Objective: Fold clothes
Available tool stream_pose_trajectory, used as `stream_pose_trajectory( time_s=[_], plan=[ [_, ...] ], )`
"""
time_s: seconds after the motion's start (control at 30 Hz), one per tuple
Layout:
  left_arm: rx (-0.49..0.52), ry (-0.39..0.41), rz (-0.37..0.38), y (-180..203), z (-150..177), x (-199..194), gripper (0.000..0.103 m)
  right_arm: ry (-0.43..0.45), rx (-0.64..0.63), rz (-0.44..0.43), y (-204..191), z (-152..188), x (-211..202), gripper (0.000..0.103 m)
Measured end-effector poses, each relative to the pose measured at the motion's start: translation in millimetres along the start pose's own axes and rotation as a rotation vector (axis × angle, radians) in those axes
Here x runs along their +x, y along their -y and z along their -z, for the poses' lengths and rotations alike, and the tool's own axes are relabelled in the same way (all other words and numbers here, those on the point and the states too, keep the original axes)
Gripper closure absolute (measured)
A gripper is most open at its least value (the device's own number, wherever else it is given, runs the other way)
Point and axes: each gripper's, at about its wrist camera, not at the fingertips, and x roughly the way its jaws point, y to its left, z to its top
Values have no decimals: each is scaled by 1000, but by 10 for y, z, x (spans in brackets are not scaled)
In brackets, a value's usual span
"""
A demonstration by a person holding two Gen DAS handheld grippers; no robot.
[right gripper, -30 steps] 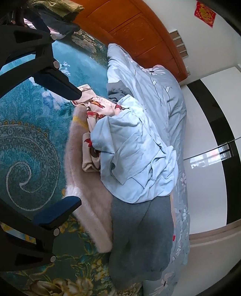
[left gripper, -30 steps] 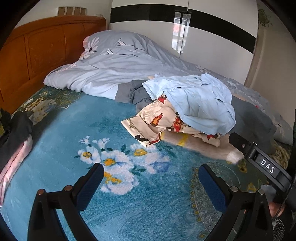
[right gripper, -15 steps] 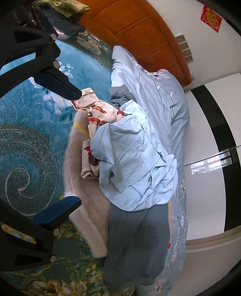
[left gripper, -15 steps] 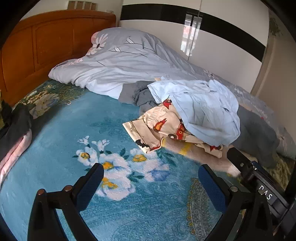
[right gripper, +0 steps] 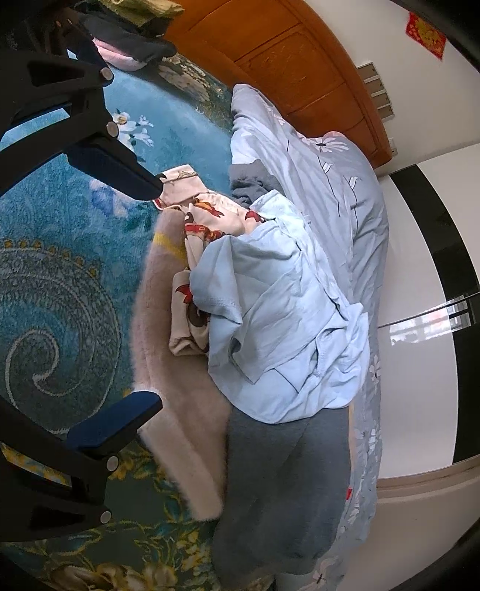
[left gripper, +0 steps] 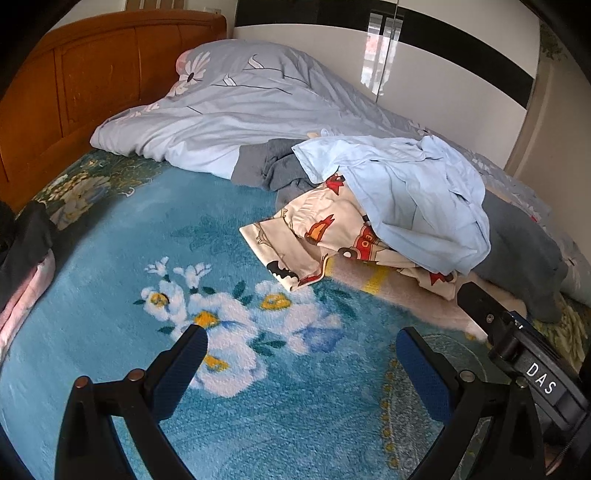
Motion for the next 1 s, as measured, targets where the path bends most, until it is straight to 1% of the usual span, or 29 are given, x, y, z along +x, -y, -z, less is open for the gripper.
stream_pose_trajectory(
  time_s=[0.17, 0.93, 1.0],
  plan=[
    [18, -7, -8, 6, -39, 52, 0, -7, -5, 12, 2, -10, 43, 0],
    [-7, -33, -5, -57, -69, 78, 0, -20, -16, 10, -40, -48, 81, 0],
    [-4, -38, -4, -74, -62, 74, 0, -17, 29, -17, 57, -78, 99, 0]
  ],
)
